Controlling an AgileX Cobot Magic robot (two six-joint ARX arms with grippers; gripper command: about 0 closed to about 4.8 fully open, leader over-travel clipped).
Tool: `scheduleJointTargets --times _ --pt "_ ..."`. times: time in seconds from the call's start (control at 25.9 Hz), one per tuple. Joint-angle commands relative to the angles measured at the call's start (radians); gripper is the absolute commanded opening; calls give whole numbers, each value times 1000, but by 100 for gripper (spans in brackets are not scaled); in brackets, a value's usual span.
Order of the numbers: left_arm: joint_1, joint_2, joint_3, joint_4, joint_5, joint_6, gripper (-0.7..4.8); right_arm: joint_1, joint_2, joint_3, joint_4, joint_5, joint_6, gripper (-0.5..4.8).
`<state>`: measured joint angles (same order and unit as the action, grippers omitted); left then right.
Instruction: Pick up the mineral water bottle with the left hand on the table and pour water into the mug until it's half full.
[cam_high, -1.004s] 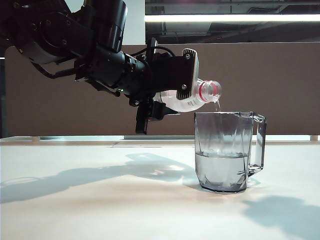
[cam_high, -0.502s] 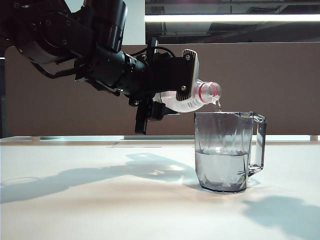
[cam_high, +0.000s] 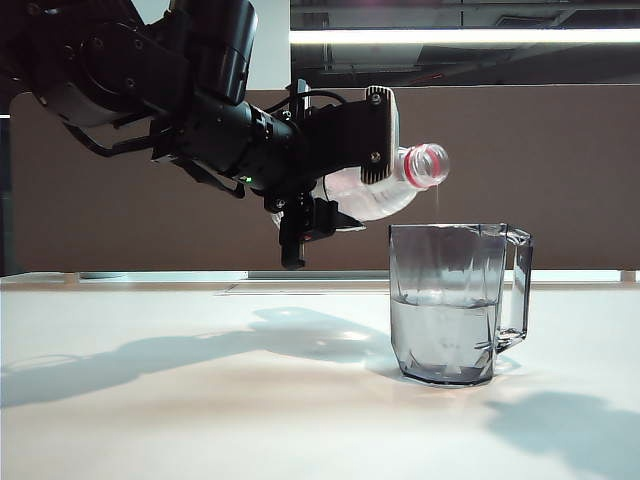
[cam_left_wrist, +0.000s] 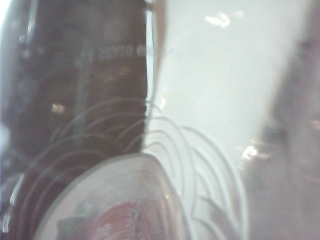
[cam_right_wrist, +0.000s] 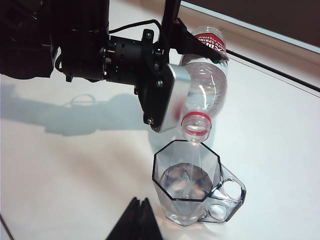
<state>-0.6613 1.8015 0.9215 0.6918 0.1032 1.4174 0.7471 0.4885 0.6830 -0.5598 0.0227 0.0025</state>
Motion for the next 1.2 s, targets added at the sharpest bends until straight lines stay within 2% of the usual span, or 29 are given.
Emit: scheduleJointTargets --times 0.04,0.08,0.15,0.19,0.35,0.46,0.54,0.66,0.73,0.85,1.2 --pt "-2 -13 7 43 5 -134 258 0 -1 10 14 -3 -3 -8" --pt "-2 -14 6 45 5 -162 258 0 -1 10 14 -3 -3 -8" --pt "-2 -29 6 49 5 -298 258 0 -1 10 14 -3 -3 -8" --pt "-1 -45 6 49 5 -412 258 0 -1 10 14 -3 -3 -8" --pt "0 -101 6 11 5 -649 258 0 -1 10 14 -3 -3 -8" --pt "1 -159 6 -66 5 -815 258 0 -1 10 14 -3 -3 -8" --pt "6 -225 5 -183 5 -984 258 0 -1 10 14 -3 -3 -8" --pt "16 -266 3 -252 5 -1103 258 0 -1 10 14 -3 -3 -8" --pt "30 -291 0 -276 5 -1154 258 0 -1 10 14 -3 -3 -8" --pt "47 -337 -45 -241 5 -1210 258 0 -1 10 14 -3 -3 -8" --pt "104 -481 -227 -223 5 -1307 258 0 -1 10 14 -3 -3 -8"
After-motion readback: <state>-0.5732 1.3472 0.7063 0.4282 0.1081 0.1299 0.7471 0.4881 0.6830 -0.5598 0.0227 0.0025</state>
